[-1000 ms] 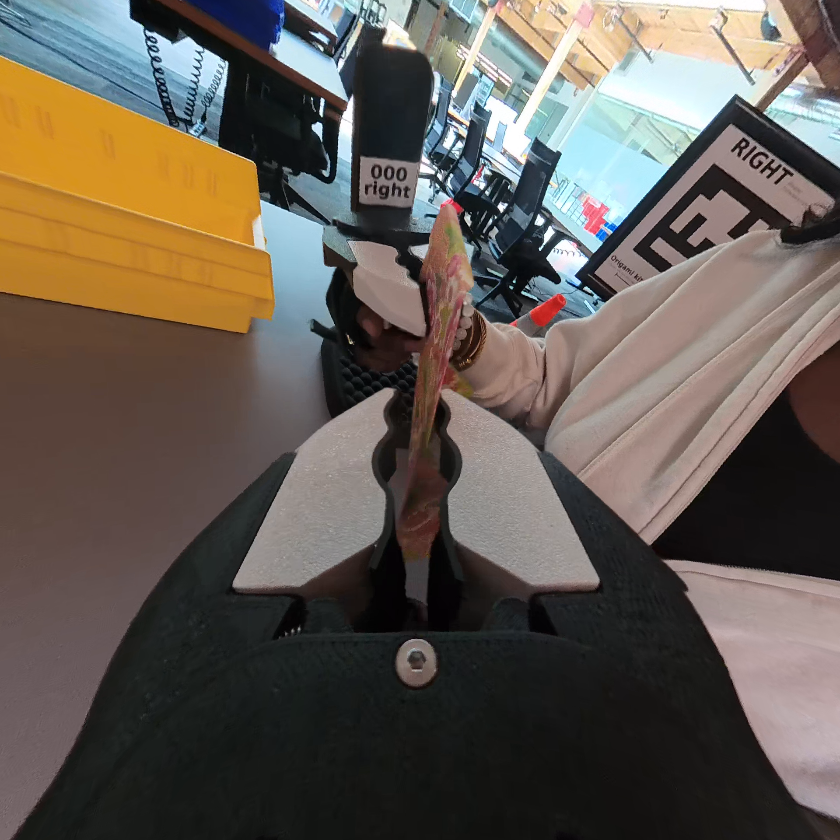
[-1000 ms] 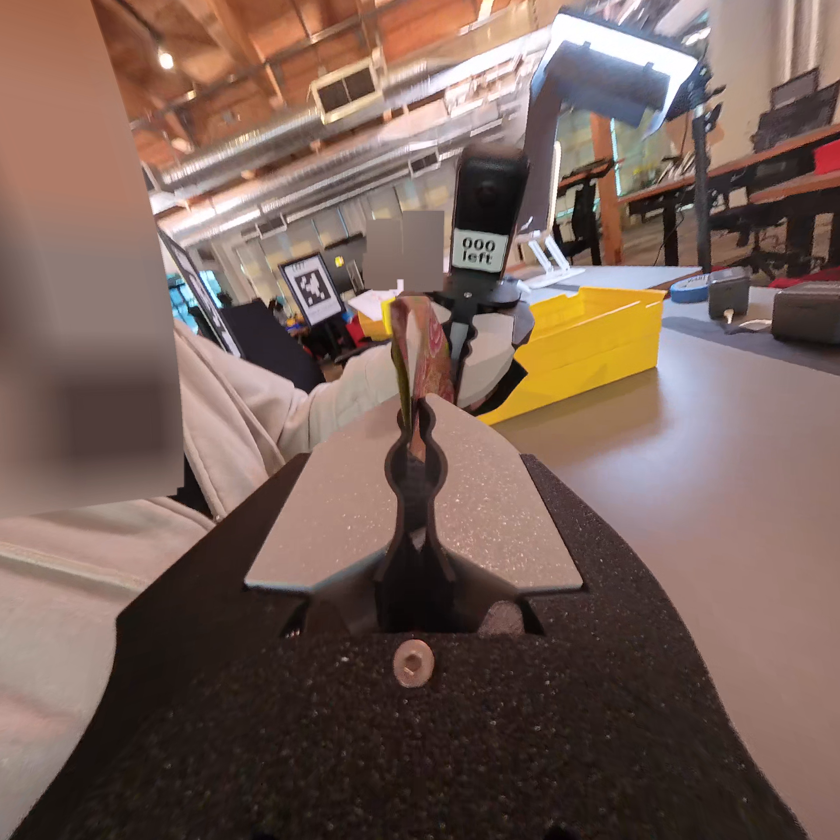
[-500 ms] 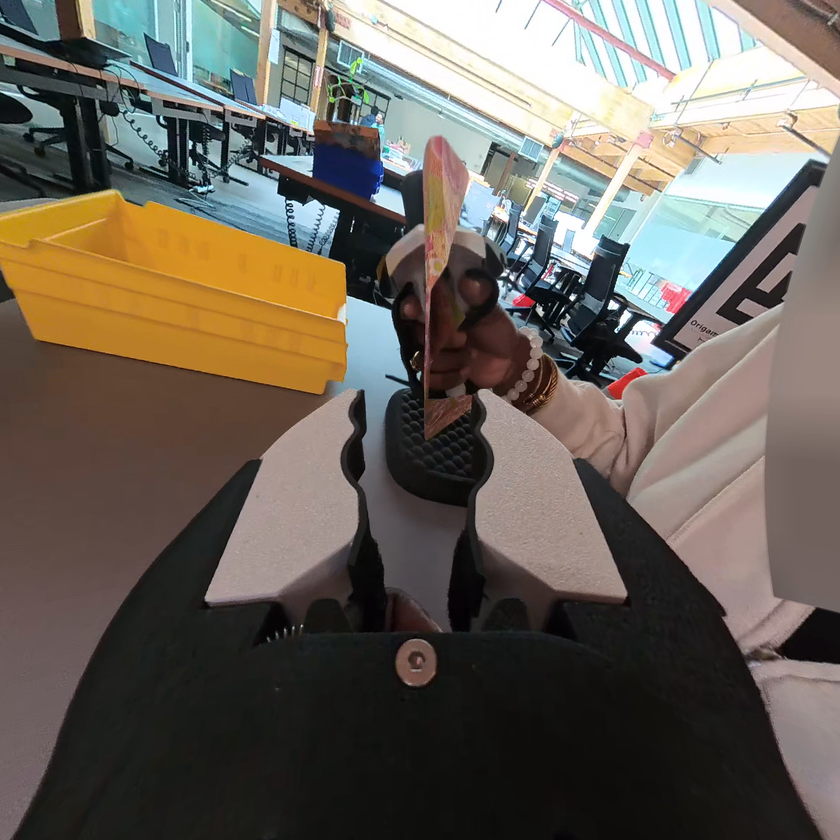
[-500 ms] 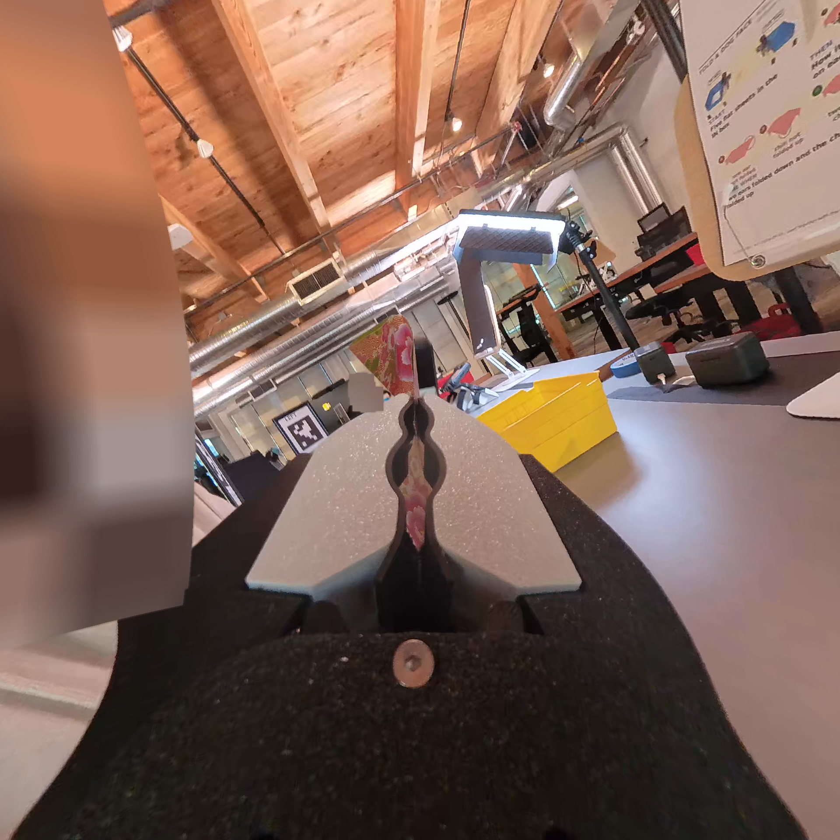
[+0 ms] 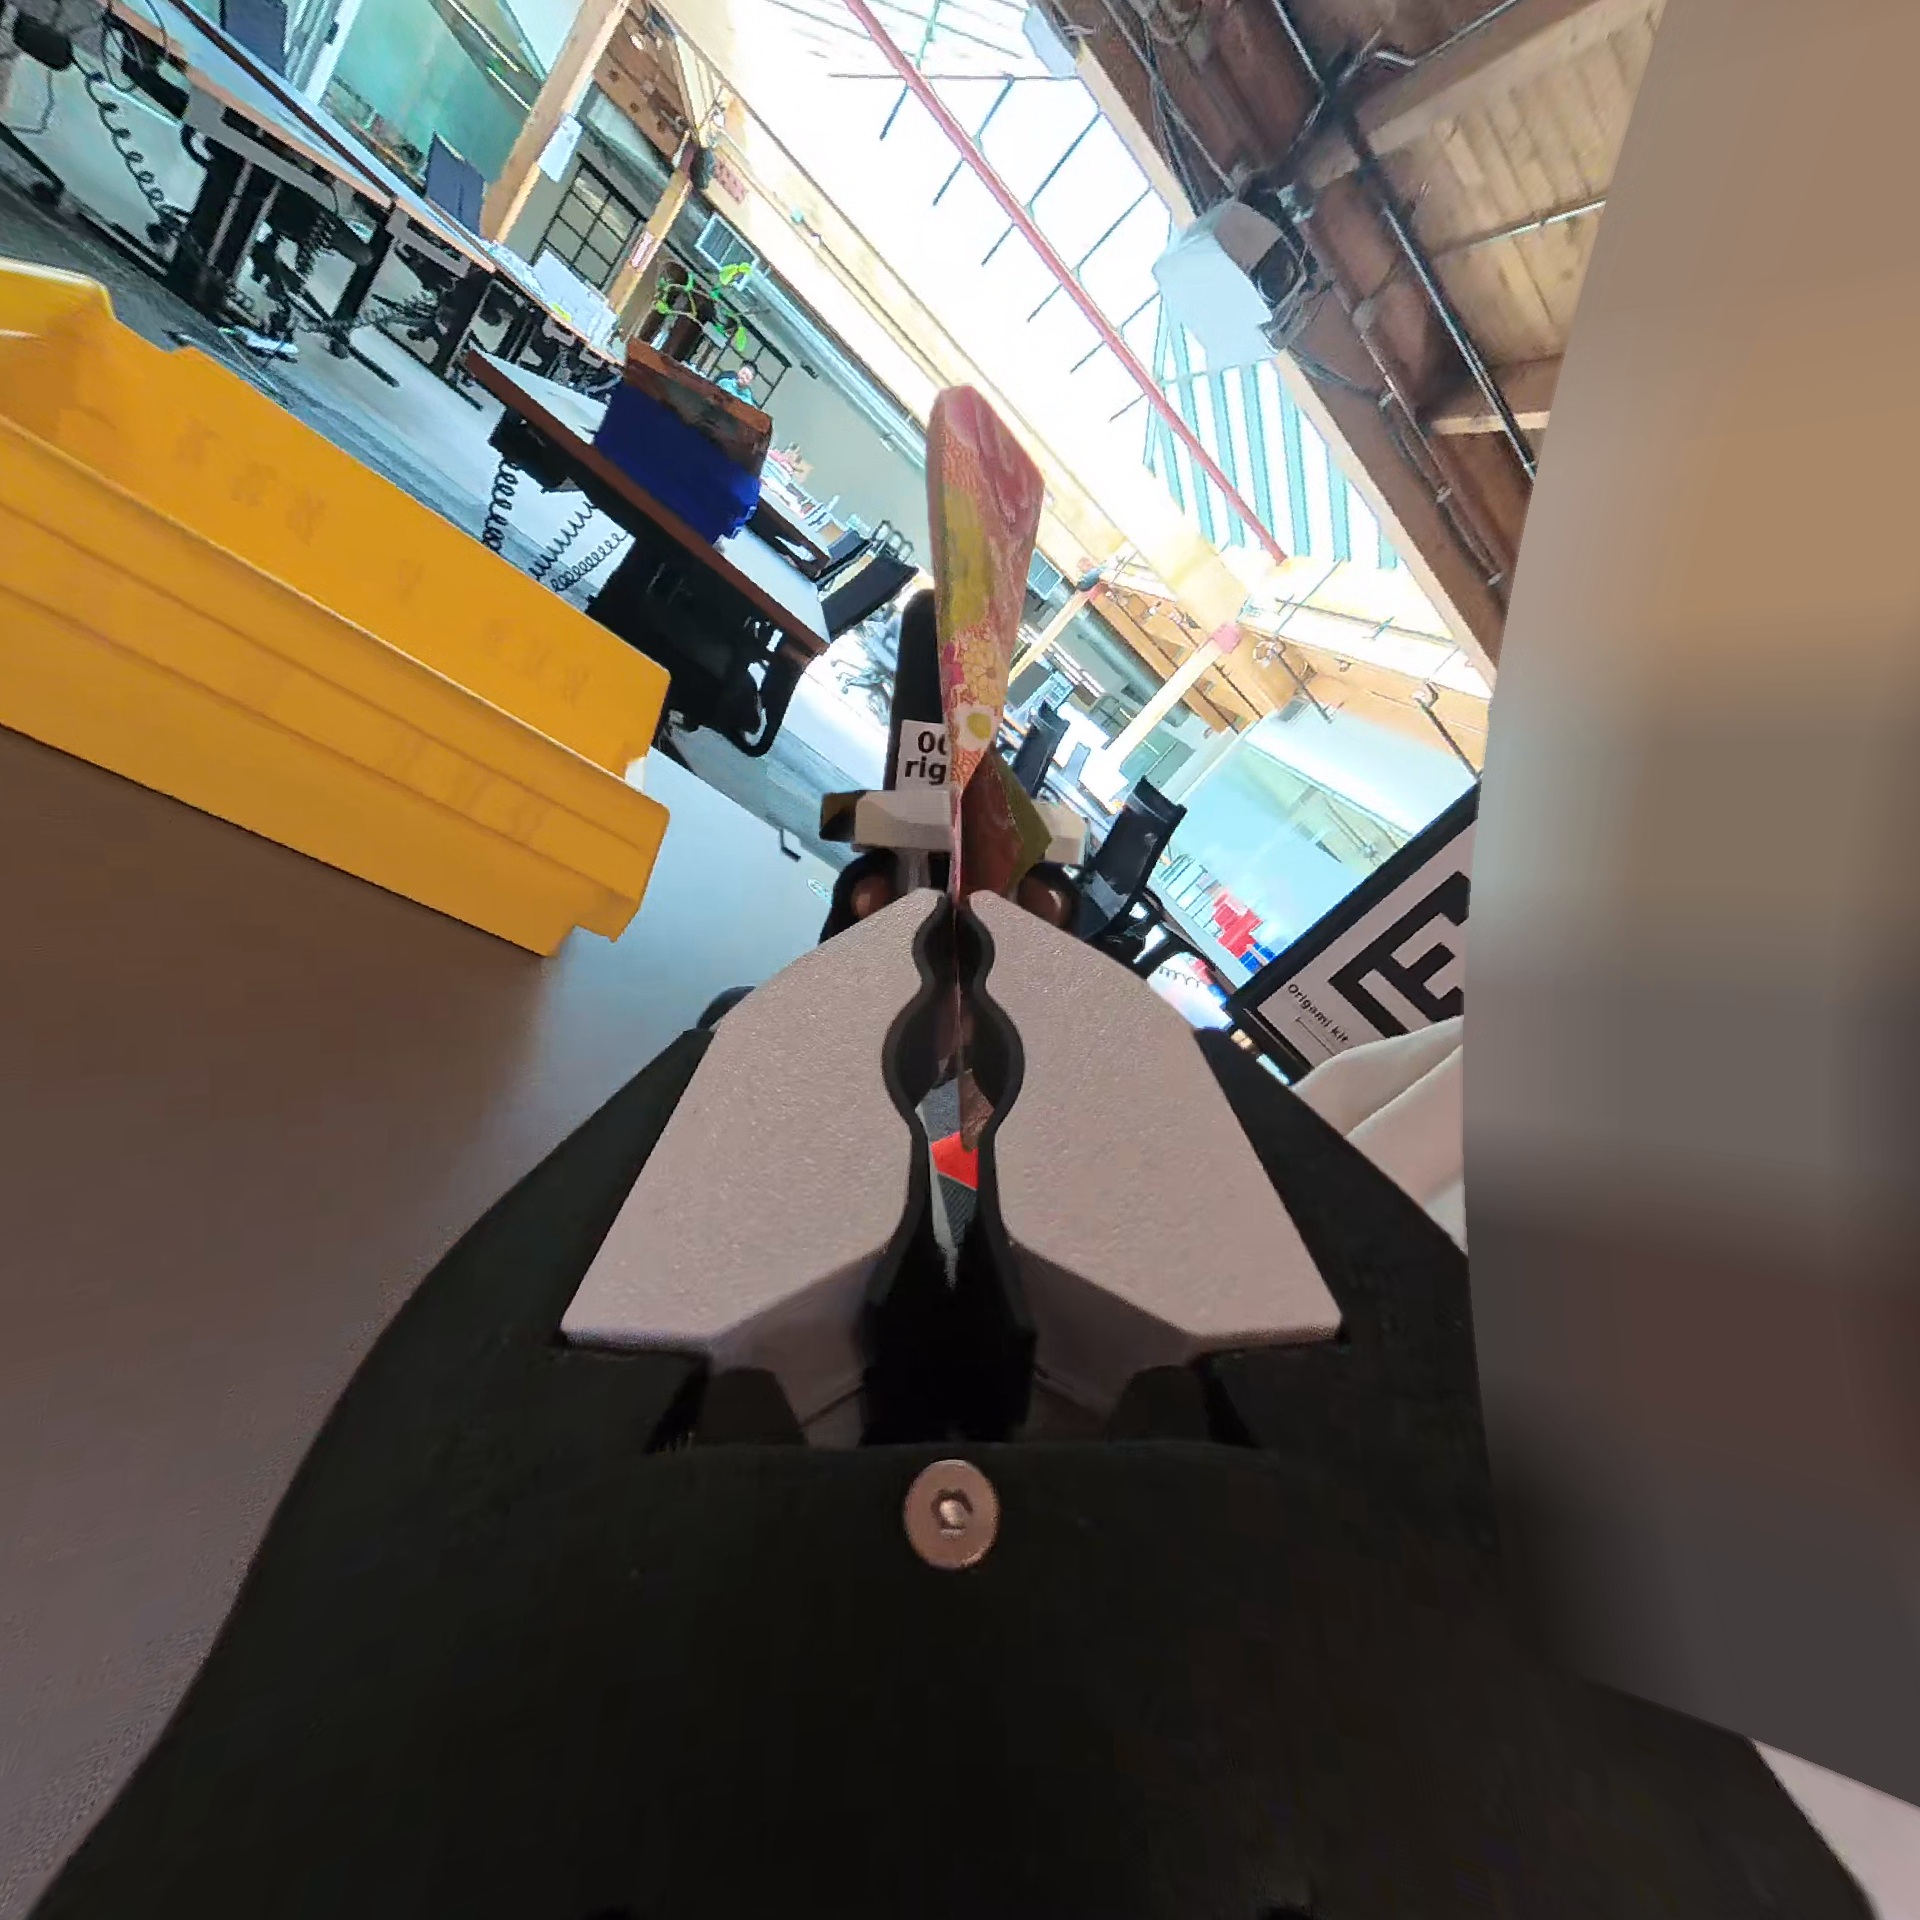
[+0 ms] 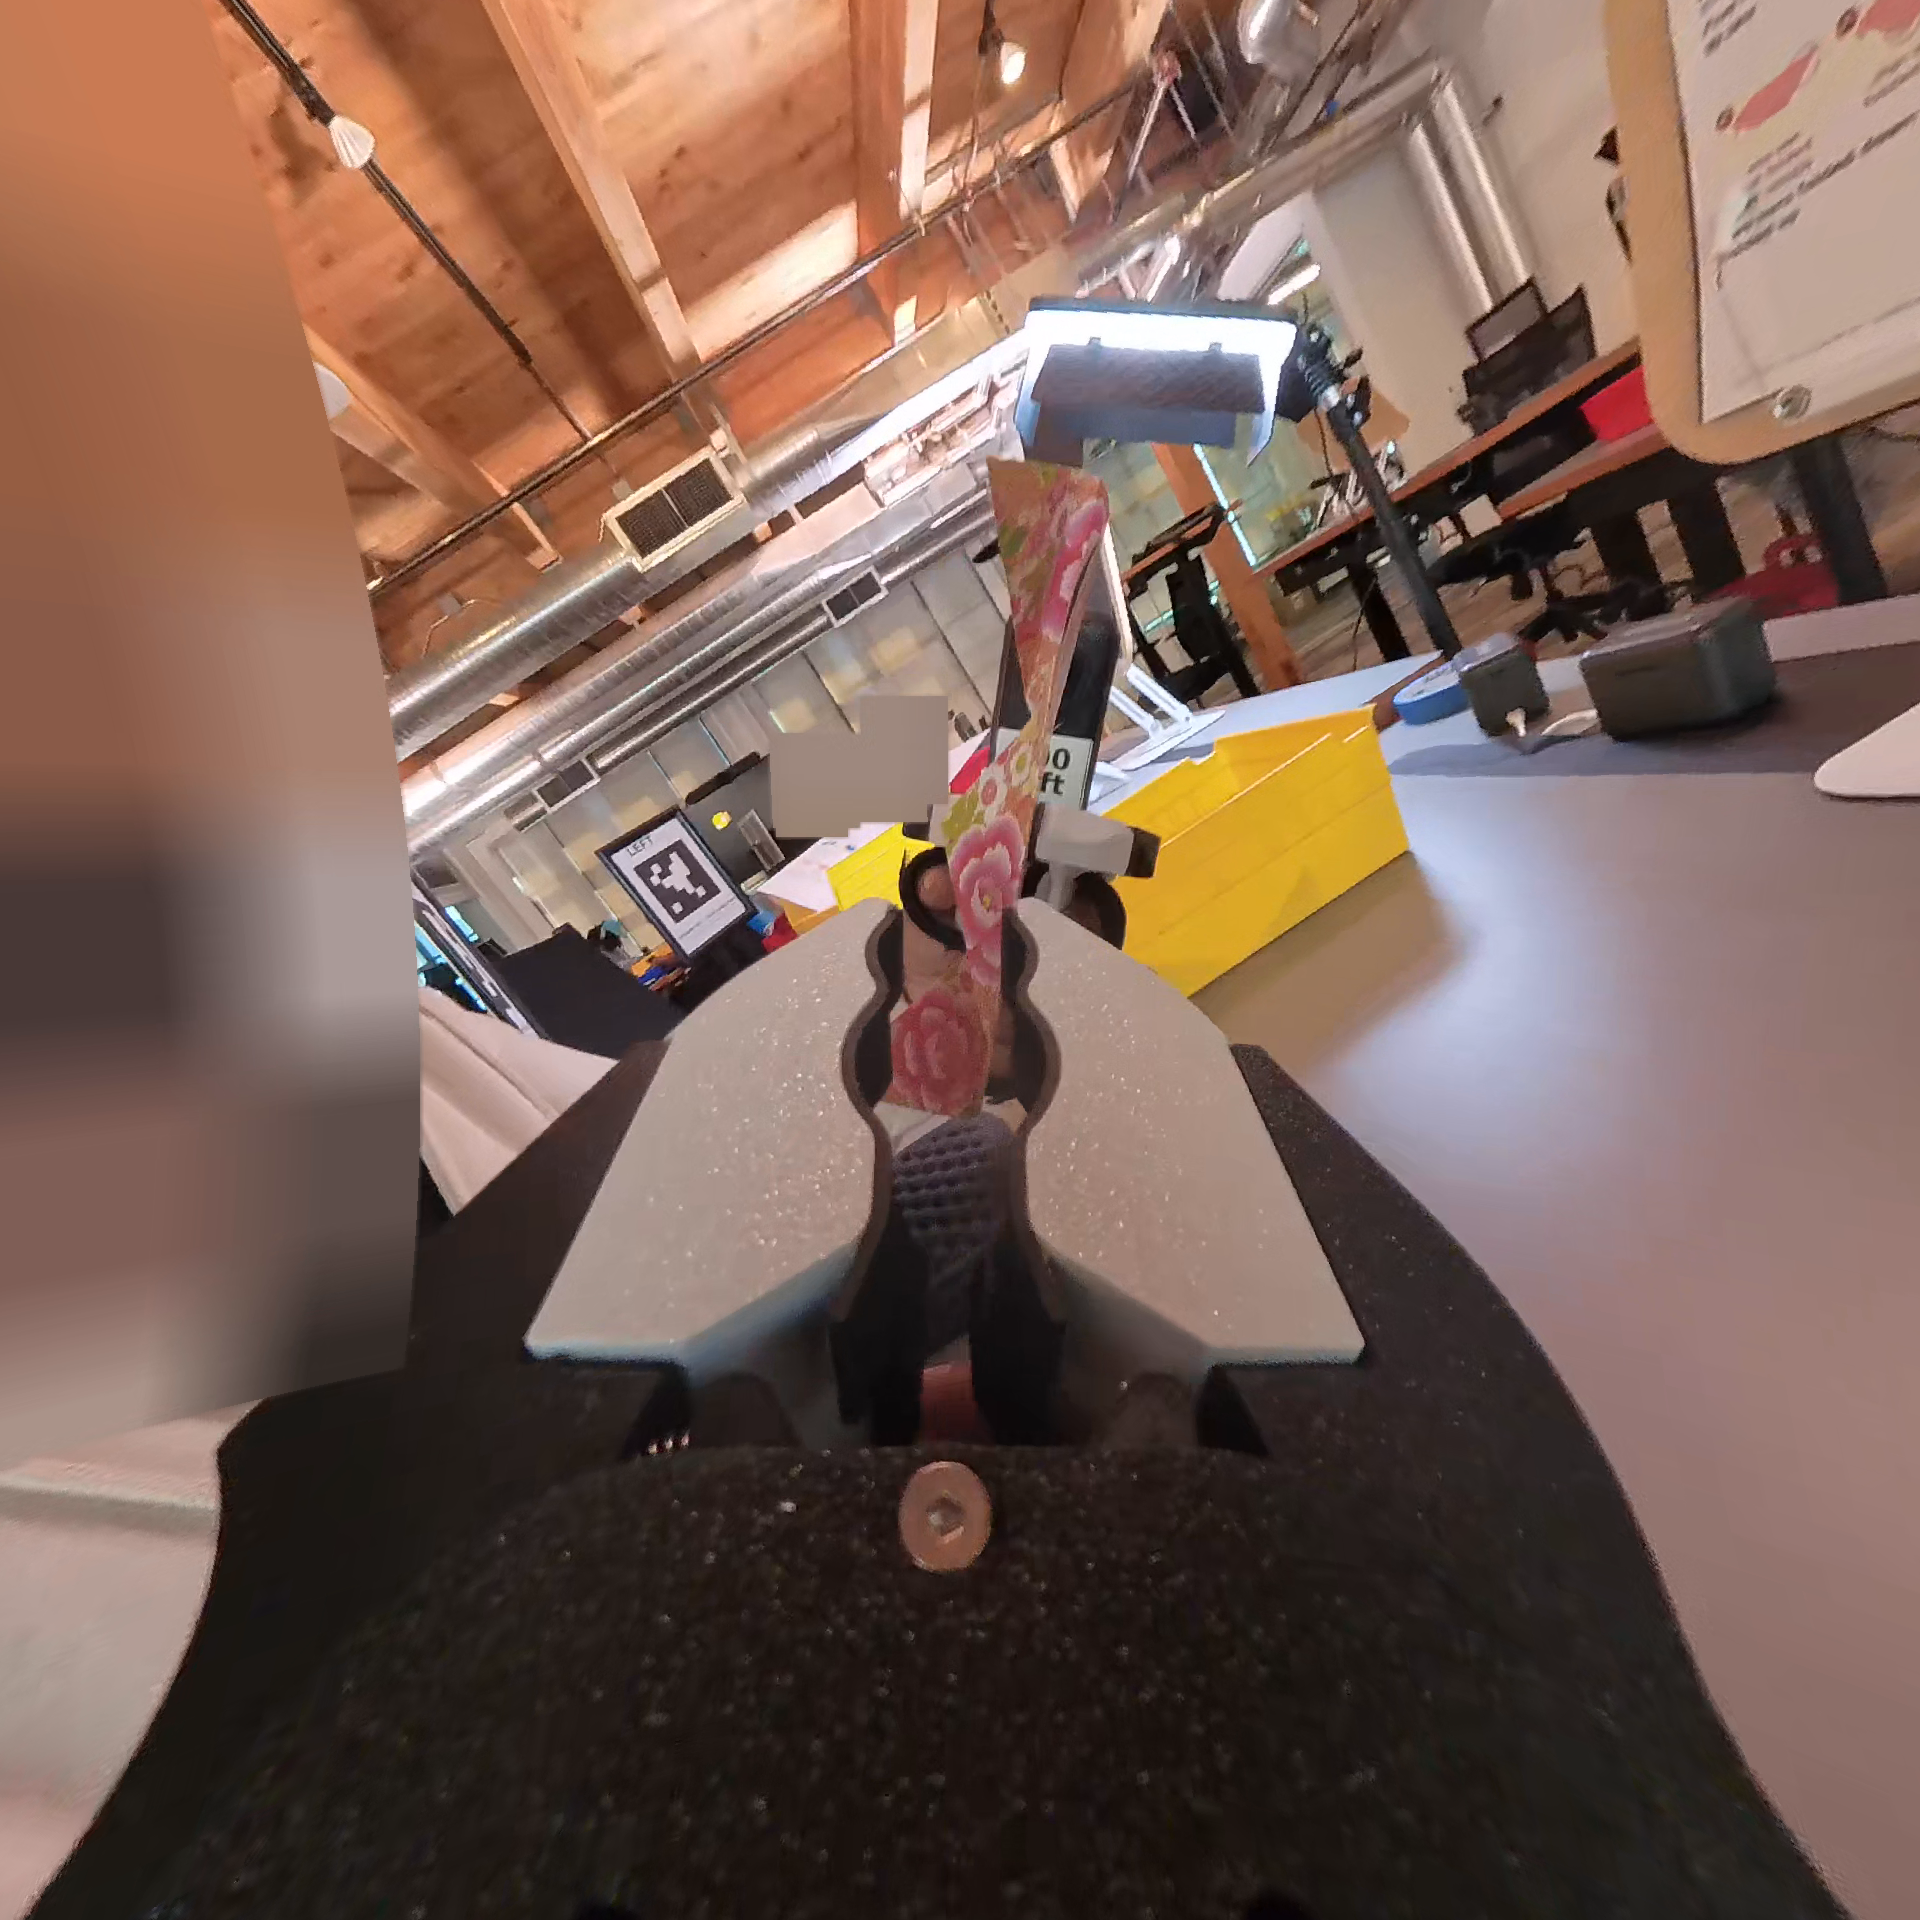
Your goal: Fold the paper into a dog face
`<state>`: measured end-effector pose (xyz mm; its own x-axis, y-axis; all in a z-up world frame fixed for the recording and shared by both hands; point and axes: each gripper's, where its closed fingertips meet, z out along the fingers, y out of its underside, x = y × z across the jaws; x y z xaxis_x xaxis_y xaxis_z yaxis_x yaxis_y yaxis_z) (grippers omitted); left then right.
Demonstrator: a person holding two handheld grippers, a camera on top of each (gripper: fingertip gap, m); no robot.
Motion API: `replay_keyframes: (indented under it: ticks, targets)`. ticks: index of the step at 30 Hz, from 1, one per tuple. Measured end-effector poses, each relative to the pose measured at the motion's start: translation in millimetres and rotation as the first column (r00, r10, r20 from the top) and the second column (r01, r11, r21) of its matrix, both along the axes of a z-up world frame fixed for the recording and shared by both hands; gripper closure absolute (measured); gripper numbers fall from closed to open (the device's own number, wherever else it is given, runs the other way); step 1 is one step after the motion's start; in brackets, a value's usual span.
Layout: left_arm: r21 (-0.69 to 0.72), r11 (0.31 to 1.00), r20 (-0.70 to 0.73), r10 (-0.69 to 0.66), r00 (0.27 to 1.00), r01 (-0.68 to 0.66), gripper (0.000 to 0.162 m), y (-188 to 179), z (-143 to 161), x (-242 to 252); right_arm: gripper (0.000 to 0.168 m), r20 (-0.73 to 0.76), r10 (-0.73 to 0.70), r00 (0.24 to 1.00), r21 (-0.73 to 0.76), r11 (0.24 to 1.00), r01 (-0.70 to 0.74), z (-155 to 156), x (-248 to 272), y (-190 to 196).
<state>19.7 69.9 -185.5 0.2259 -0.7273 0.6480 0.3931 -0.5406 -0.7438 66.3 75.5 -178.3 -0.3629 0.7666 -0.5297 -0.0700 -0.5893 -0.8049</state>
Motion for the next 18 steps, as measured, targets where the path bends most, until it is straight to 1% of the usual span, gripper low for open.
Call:
replay_keyframes:
  ticks: [3, 6, 9, 11, 12, 14, 15, 17, 18]
  targets:
    - [-0.001, 1.0, 0.008, -0.013, 1.0, 0.013, 0.162, -1.2, -0.7, 3.4, 0.152, 0.031, 0.01, 0.999, 0.004, 1.0, -0.01, -3.1, -4.1, -2.9]
    - [0.006, 1.0, 0.01, -0.03, 0.999, 0.03, 0.162, -3.3, 0.3, 6.4, 0.153, 0.038, 0.016, 0.999, -0.024, 1.0, -0.015, -1.6, -5.9, -0.8]
    - [0.026, 0.999, 0.023, -0.038, 0.999, 0.038, 0.162, -4.4, 5.2, 5.4, 0.151, 0.053, -0.016, 0.998, -0.014, 1.0, 0.016, -2.3, -4.0, 5.3]
    - [0.031, 0.998, 0.012, -0.056, 0.998, 0.056, 0.162, -6.2, 6.2, 6.9, 0.147, 0.053, -0.026, 0.998, -0.009, 1.0, 0.026, -0.6, -1.8, 6.8]
    - [0.037, 0.997, 0.007, -0.065, 0.998, 0.065, 0.162, -7.2, 7.1, 8.4, 0.143, 0.061, -0.03, 0.998, -0.008, 1.0, 0.03, -0.5, -1.4, 7.5]
    - [0.05, 0.995, 0.01, -0.081, 0.997, 0.081, 0.162, -9.3, 10.5, 11.5, 0.128, 0.084, -0.054, 0.995, 0.003, 0.999, 0.054, -1.2, -1.8, 10.3]
    - [0.055, 0.994, 0.01, -0.092, 0.996, 0.091, 0.162, -10.8, 11.8, 13.5, 0.124, 0.084, -0.064, 0.994, 0.014, 0.998, 0.063, -0.3, -1.9, 11.0]
    - [0.065, 0.993, -0.008, -0.098, 0.995, 0.099, 0.162, -12.4, 12.0, 17.5, 0.123, 0.067, -0.044, 0.997, 0.028, 0.999, 0.043, 4.3, -2.5, 5.7]
    - [0.07, 0.993, -0.017, -0.096, 0.995, 0.097, 0.162, -12.7, 11.8, 19.2, 0.127, 0.066, -0.01, 0.998, 0.032, 0.999, 0.008, 5.6, -3.2, -0.2]
